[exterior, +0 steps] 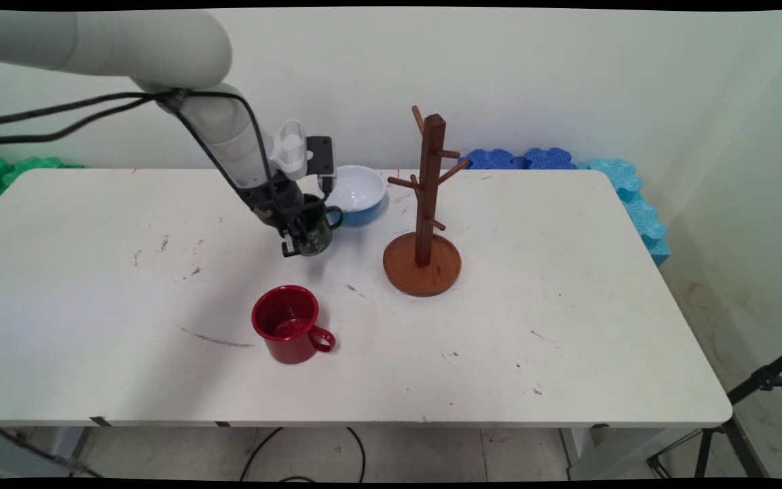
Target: Place the picked object on the table
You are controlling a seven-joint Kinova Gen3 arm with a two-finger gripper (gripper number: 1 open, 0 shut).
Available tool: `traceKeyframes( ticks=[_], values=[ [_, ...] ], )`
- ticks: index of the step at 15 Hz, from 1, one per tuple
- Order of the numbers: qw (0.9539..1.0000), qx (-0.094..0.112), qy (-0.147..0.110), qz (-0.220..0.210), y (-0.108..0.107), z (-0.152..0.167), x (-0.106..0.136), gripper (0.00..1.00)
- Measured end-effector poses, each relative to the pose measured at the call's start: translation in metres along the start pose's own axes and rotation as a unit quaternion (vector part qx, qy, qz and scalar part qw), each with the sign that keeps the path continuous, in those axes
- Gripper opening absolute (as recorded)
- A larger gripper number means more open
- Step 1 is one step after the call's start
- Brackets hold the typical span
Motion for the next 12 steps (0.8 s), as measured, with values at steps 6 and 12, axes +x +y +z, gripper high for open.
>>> traceKeyframes(
  ticks=[6, 12],
  values=[
    [0.9996, -0.025, -0.008, -0.008, -0.004, 0.023, 0.009, 0.00],
    [0.9992, -0.037, -0.009, -0.008, -0.008, 0.039, 0.013, 0.00]
  ],
)
